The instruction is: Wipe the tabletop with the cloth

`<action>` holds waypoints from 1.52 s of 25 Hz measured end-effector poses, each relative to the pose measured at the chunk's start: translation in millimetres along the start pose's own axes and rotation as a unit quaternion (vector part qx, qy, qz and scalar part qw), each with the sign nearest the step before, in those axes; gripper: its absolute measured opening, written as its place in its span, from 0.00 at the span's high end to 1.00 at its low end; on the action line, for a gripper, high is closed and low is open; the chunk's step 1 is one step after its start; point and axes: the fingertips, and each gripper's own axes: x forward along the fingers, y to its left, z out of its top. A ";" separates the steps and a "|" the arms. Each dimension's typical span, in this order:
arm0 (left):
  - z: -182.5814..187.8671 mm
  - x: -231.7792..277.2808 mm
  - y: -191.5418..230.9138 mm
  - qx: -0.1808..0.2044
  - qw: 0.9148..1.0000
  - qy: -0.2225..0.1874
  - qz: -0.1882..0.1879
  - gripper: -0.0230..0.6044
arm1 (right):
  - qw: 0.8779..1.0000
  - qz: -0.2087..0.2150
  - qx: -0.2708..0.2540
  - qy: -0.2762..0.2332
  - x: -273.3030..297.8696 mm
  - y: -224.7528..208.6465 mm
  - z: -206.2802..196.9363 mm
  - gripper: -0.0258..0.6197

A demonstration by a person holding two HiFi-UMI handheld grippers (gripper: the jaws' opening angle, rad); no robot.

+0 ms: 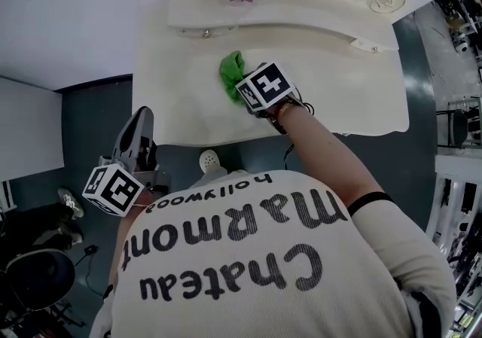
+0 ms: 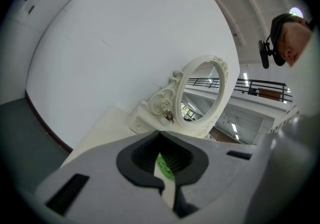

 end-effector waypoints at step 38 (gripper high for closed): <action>-27.4 -14.7 -20.3 0.012 1.000 -0.013 0.011 0.95 | 0.992 -0.056 0.112 -0.029 -51.0 -84.9 -66.4 0.86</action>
